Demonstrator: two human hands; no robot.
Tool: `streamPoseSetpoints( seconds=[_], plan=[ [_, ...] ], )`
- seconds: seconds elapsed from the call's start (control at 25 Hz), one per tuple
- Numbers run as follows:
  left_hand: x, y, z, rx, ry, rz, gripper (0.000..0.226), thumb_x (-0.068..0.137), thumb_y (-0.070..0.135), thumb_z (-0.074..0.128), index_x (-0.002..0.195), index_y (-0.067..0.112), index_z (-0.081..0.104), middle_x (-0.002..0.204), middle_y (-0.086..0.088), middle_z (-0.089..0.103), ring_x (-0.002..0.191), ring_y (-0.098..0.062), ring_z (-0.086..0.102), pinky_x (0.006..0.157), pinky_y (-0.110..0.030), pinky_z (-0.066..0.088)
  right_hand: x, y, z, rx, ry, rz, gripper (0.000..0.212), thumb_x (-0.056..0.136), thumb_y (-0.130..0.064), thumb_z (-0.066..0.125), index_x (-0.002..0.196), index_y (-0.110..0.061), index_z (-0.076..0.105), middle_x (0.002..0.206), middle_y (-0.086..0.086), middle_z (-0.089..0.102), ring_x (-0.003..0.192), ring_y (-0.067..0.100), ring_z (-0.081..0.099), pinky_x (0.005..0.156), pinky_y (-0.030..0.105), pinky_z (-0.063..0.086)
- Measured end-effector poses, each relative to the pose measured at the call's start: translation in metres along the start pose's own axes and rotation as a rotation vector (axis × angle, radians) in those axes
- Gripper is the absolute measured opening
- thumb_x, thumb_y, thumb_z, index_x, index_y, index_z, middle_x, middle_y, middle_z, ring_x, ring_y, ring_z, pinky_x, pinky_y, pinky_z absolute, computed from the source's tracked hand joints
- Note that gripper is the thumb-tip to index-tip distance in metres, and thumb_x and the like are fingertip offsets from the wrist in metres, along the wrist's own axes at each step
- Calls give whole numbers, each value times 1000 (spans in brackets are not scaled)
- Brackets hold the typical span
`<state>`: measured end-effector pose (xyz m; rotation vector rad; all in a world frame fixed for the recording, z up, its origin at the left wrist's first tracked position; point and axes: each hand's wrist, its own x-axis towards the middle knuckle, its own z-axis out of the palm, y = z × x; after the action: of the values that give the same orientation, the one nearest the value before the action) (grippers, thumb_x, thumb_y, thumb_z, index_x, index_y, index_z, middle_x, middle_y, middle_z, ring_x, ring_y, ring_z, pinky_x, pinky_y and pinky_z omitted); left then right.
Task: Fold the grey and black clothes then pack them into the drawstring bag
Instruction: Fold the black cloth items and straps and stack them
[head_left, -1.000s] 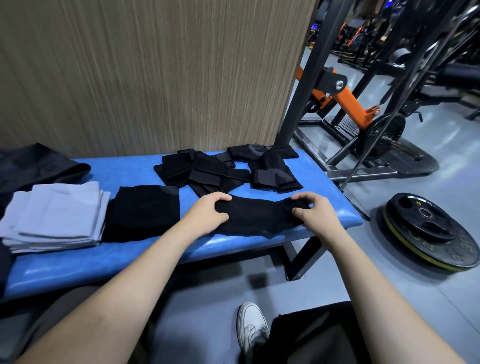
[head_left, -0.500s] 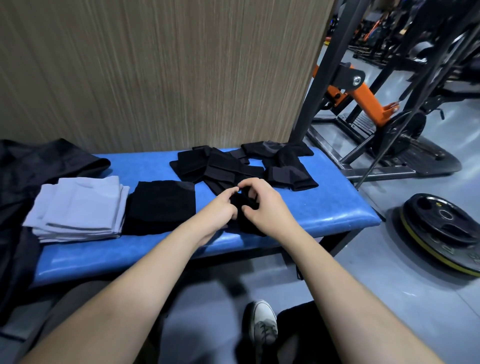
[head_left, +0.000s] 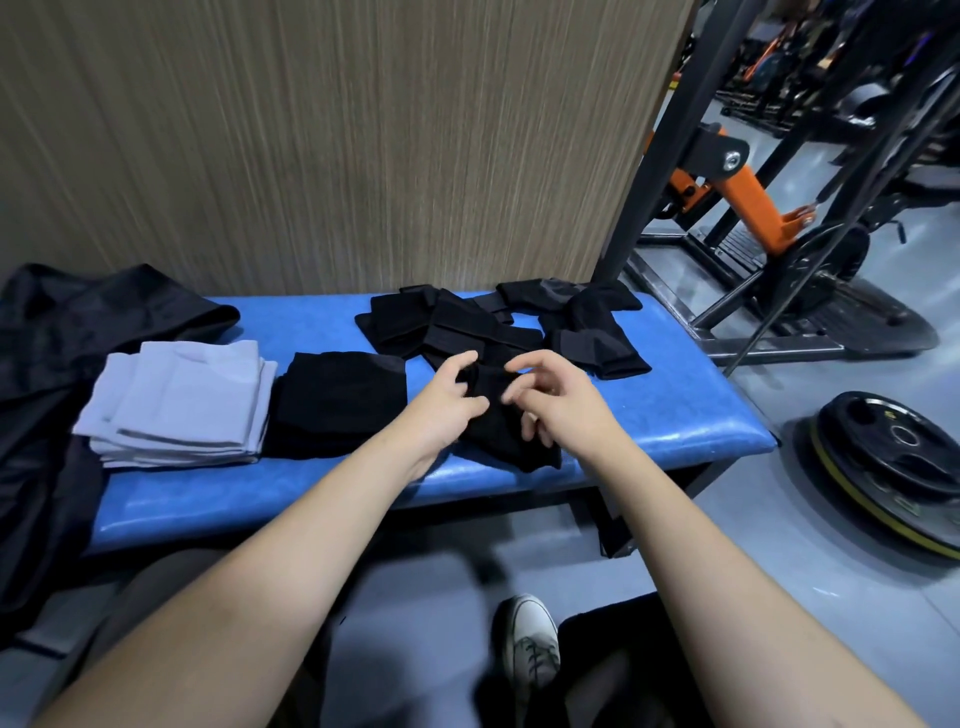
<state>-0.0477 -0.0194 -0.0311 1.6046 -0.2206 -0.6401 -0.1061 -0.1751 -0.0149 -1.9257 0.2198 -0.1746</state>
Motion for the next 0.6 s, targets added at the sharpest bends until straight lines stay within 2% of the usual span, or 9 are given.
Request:
streamPoseSetpoints(
  seconds=[0.08,0.12,0.16,0.2,0.24,0.32,0.36,0.48,0.6],
  plan=[
    [-2,3,-2,0,8,37,64,98,2,54,150,34,35,131,7,48,97,11,55,74,-9,48,2,6,-12,-119,205,24,25,91,-6,60,110,-22,62,99,0,52,73,12,51,65,21,42],
    [-2,4,-3,15,22,58,63,99,-3,49,149,32,36,123,8,48,86,19,51,66,-3,46,2,8,-19,-127,222,57,26,91,-13,63,112,-27,62,105,-2,46,83,9,51,73,16,42],
    [-2,6,-4,23,31,81,61,99,-4,47,148,32,39,119,10,51,81,24,51,62,0,43,0,10,-25,-92,168,109,26,91,-20,66,114,-32,62,109,-2,46,92,7,51,79,16,41],
    [-3,7,-6,17,33,100,60,99,-5,46,147,33,41,119,12,55,84,27,51,63,1,42,-2,12,-30,-52,72,154,23,91,-26,67,113,-34,63,110,-3,50,95,9,52,82,19,41],
    [-4,9,-8,21,32,108,59,100,-3,46,145,35,44,126,11,56,98,27,50,69,0,42,-5,12,-33,-32,-29,179,18,92,-29,67,110,-32,65,106,-3,56,92,12,54,81,24,42],
    [-6,12,-11,60,19,123,58,99,0,48,139,43,48,145,7,48,136,6,35,87,-11,36,-7,12,-35,-8,-168,166,14,93,-27,66,106,-20,64,94,-3,61,84,13,55,76,31,44],
    [-7,12,-12,93,9,143,58,99,1,48,137,45,50,148,9,45,143,-3,28,93,-16,32,-8,12,-35,24,-210,145,18,93,-27,66,105,-14,62,94,-1,62,85,14,56,75,33,44],
    [-11,14,-16,184,-36,216,60,99,4,49,134,52,49,148,19,41,142,-7,28,103,-23,28,-8,11,-33,68,-332,181,30,92,-32,67,106,-6,64,96,5,65,87,20,57,74,37,44],
    [-17,18,-22,248,-48,283,64,99,4,47,133,57,48,151,22,40,138,-6,32,110,-28,28,-11,9,-27,-44,-460,268,21,90,-32,71,93,-12,74,88,4,72,81,20,63,72,35,44]
  ],
)
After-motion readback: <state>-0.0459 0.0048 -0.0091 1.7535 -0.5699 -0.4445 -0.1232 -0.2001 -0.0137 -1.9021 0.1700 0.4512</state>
